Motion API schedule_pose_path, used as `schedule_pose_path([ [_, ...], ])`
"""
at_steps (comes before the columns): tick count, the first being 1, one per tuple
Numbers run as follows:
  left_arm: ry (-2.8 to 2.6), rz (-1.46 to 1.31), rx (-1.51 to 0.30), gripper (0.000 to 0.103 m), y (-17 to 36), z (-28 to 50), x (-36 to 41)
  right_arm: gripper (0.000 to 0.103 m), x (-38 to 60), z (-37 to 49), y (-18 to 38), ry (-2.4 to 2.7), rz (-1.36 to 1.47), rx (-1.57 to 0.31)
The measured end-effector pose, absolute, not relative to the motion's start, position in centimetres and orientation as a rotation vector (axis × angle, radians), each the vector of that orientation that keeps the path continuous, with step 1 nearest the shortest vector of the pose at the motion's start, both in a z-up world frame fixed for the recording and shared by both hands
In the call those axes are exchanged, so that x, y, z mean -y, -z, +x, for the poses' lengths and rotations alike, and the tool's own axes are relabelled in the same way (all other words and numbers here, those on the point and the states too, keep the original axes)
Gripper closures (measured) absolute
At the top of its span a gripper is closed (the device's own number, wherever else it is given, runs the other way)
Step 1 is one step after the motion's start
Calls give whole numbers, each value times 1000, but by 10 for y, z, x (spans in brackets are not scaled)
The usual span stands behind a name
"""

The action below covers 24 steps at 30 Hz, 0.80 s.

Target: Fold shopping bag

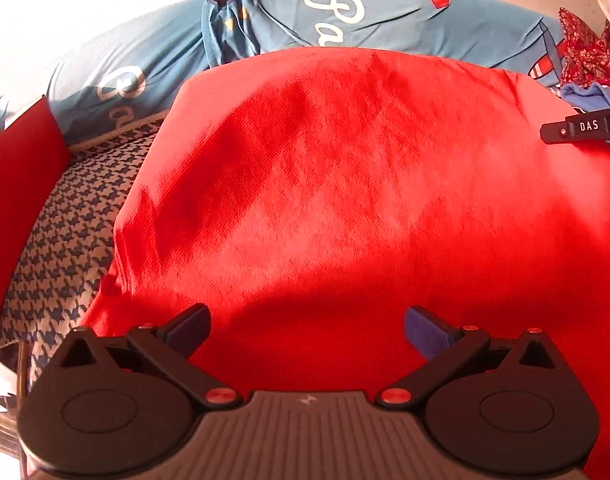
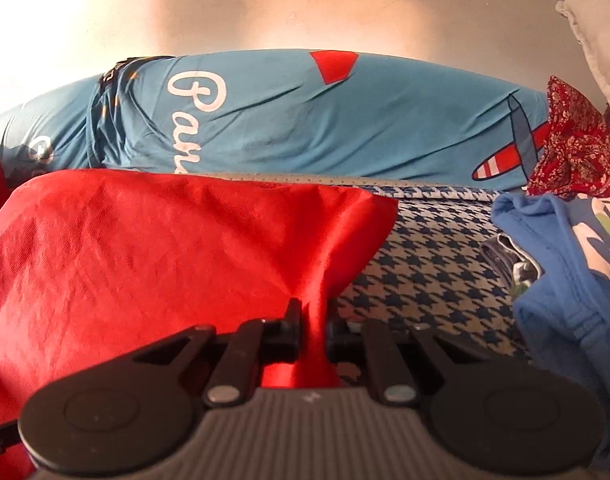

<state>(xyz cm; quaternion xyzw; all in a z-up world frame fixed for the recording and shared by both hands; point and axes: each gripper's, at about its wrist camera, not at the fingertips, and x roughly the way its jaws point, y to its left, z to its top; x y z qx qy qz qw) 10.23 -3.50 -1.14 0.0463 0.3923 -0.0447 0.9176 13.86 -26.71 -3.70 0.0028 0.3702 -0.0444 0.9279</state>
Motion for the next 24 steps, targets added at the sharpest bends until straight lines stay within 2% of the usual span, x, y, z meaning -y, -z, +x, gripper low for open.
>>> schedule_pose_path([
  [2, 91, 69, -819, 0, 12, 104, 32, 74, 263, 140, 39, 128, -54, -761],
  [8, 89, 45, -831, 0, 9, 104, 32, 48, 267, 133, 26, 183, -56, -676],
  [15, 93, 51, -831, 0, 10, 100, 32, 43, 248, 120, -3, 104, -72, -597],
  [17, 95, 54, -832, 0, 11, 99, 33, 36, 240, 116, -10, 65, -62, -588],
  [24, 112, 65, -847, 0, 12, 99, 32, 35, 215, 118, -4, -113, 84, -729],
])
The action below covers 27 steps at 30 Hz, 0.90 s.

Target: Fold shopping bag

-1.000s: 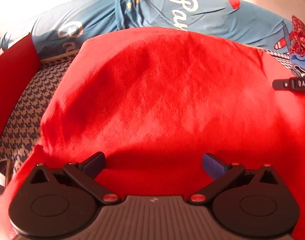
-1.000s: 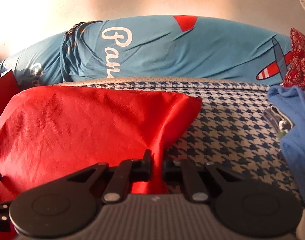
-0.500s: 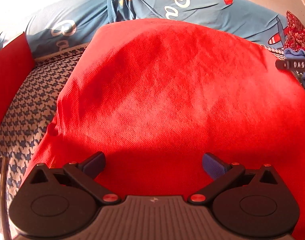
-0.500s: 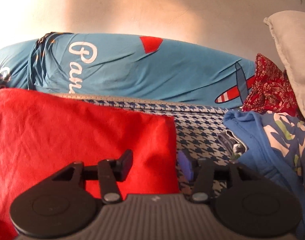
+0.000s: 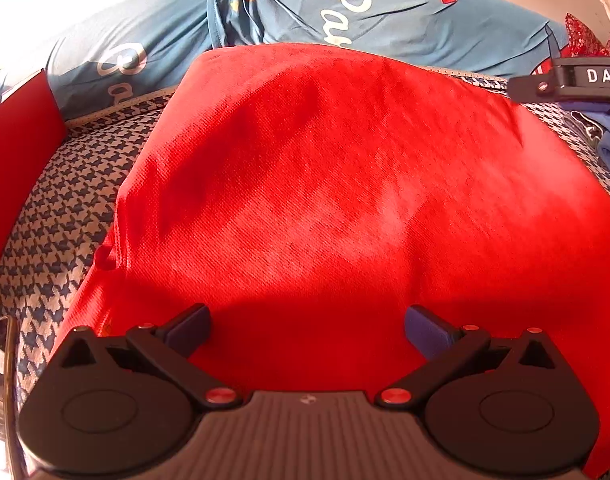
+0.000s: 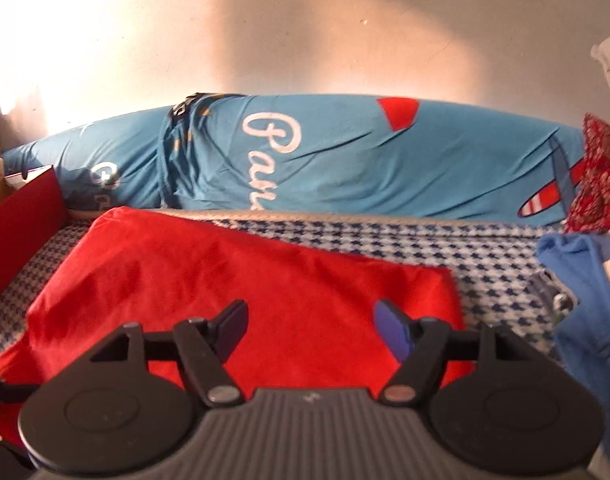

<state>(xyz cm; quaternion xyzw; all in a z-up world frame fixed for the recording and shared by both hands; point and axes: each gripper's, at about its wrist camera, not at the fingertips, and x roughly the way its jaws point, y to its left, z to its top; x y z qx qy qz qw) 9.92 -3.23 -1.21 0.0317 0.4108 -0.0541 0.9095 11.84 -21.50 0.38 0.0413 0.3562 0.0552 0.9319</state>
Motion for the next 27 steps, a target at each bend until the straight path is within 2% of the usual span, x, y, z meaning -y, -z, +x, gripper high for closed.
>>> schedule_pose_path([
  [9, 155, 100, -874, 0, 11, 94, 32, 34, 164, 121, 29, -258, 7, -903],
  [15, 202, 124, -883, 0, 11, 86, 37, 24, 154, 122, 42, -242, -58, -949],
  [18, 249, 139, -900, 0, 10, 81, 42, 14, 152, 123, 47, -226, -90, -952],
  [20, 300, 160, -909, 0, 9, 74, 48, 2, 155, 126, 49, -206, -72, -971],
  [27, 424, 215, -918, 0, 1, 48, 63, 0, 157, 125, 51, -204, -66, -959],
])
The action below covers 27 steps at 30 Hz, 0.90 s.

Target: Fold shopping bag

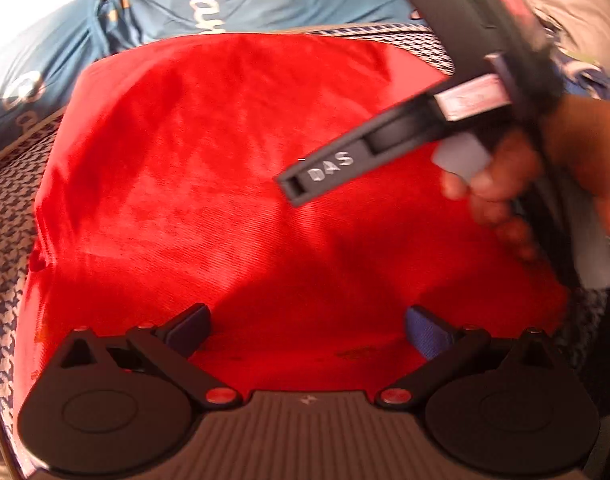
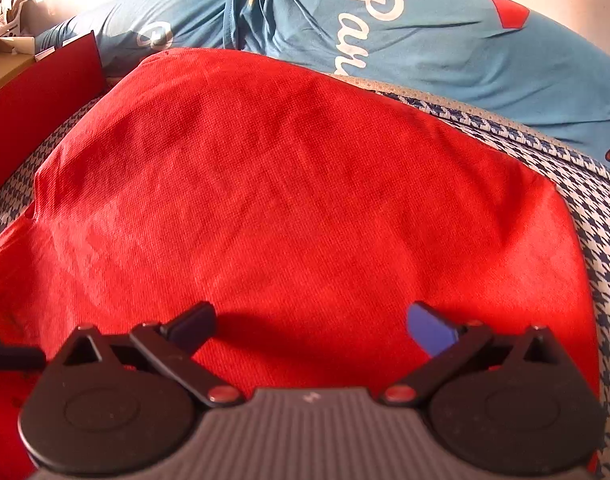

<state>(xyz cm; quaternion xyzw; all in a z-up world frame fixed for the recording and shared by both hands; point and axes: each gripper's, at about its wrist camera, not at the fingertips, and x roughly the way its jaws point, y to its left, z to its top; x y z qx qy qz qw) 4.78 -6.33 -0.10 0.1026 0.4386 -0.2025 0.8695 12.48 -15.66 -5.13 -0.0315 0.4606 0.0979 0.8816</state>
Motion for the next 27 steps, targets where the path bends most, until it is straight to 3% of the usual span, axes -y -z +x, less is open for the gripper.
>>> schedule_pose_path([
  [11, 342, 221, -825, 0, -32, 44, 31, 0, 155, 121, 52, -229, -69, -955],
  [19, 321, 147, -957, 0, 8, 65, 12, 0, 151, 99, 45, -268, -83, -1006],
  [27, 303, 144, -928, 0, 13, 40, 17, 0, 137, 65, 39, -289, -91, -1015],
])
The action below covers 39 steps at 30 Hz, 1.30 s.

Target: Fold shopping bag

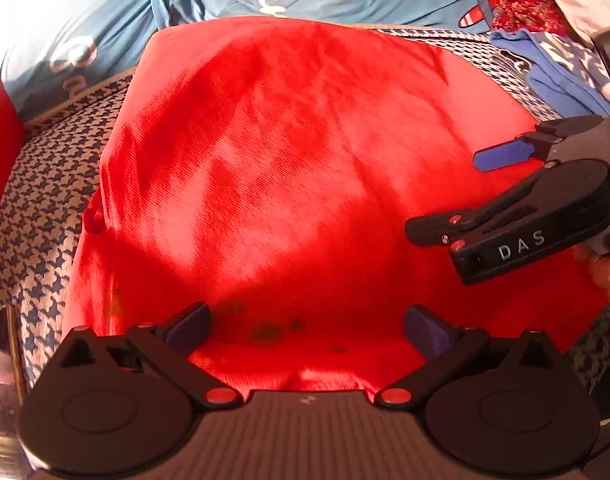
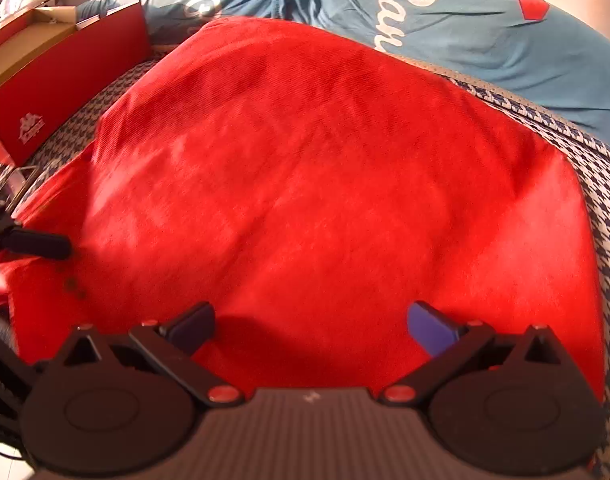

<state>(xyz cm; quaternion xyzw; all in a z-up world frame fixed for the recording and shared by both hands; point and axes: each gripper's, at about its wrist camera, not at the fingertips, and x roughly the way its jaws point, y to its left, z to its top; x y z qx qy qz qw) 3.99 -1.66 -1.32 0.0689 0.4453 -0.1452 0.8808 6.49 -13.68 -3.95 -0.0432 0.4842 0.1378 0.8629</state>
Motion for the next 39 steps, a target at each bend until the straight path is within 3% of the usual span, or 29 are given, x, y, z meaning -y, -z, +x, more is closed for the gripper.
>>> schedule_pose_path([
  [9, 308, 171, -910, 0, 16, 16, 24, 0, 125, 12, 32, -212, -45, -988],
  [20, 320, 146, -928, 0, 10, 1, 16, 0, 125, -2, 31, -218, -65, -975],
  [29, 286, 171, -832, 0, -20, 14, 13, 1, 128, 6, 21, -125, -54, -893],
  [39, 321, 169, -869, 0, -24, 78, 30, 27, 142, 24, 22, 6, 32, -828],
])
